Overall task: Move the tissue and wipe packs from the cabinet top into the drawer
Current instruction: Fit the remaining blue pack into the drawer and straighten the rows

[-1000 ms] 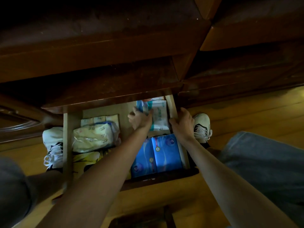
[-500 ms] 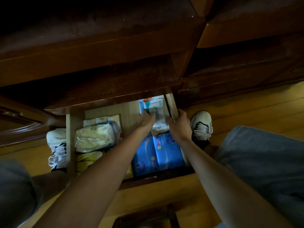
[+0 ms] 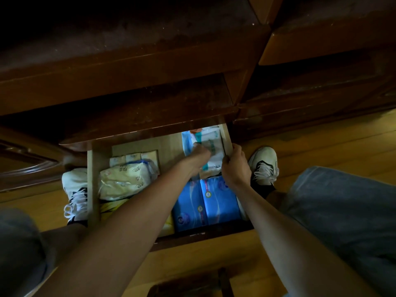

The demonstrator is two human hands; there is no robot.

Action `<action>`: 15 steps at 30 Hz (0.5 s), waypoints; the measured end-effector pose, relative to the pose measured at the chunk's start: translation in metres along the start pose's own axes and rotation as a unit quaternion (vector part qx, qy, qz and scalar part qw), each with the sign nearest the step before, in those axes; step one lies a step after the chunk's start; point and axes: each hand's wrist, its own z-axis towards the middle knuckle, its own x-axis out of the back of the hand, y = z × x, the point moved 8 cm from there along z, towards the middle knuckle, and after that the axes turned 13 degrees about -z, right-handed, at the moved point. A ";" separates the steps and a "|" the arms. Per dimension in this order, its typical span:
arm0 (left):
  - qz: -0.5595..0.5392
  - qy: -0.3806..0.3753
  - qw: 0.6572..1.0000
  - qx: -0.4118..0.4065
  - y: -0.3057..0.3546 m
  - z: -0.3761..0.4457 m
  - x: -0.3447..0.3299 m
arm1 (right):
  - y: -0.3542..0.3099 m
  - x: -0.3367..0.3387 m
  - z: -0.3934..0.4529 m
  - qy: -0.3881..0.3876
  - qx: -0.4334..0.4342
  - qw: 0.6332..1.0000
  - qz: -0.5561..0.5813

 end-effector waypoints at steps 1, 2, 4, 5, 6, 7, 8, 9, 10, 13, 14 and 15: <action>0.020 -0.015 1.000 -0.007 -0.001 -0.002 0.001 | -0.001 0.000 0.000 0.002 0.004 1.000 -0.005; 0.053 -0.028 0.998 -0.019 -0.002 -0.005 0.004 | -0.001 0.000 0.000 0.003 0.007 1.000 -0.011; 0.136 -0.028 0.988 -0.064 -0.008 -0.008 0.010 | -0.001 -0.001 0.000 0.002 0.007 1.000 -0.017; 0.167 -0.011 0.981 -0.096 -0.010 -0.011 0.014 | 0.000 -0.002 0.000 -0.001 0.007 1.000 -0.017; 0.183 0.009 0.974 -0.130 -0.009 -0.014 0.017 | 0.001 -0.002 0.000 -0.005 0.008 1.000 -0.014; 0.192 0.027 0.967 -0.163 -0.006 -0.016 0.019 | 0.002 -0.003 0.001 -0.008 0.010 1.000 -0.011; 0.191 0.045 0.963 -0.186 -0.001 -0.016 0.022 | 0.004 -0.004 0.001 -0.012 0.014 1.000 -0.006; 0.180 0.058 0.962 -0.194 0.004 -0.014 0.027 | 0.005 -0.005 0.002 -0.014 0.016 1.000 -0.001; 0.170 0.067 0.964 -0.193 0.008 -0.010 0.030 | 0.006 -0.005 0.002 -0.013 0.018 1.000 0.003; 0.200 0.050 0.958 -0.198 0.015 -0.003 0.028 | 0.006 -0.007 0.003 0.002 0.020 1.000 0.002; 0.229 0.039 0.952 -0.199 0.014 -0.003 0.023 | 0.006 -0.006 0.003 0.008 0.018 1.000 0.000; 0.249 0.036 0.947 -0.198 0.011 -0.003 0.019 | 0.006 -0.006 0.003 0.012 0.016 1.000 0.000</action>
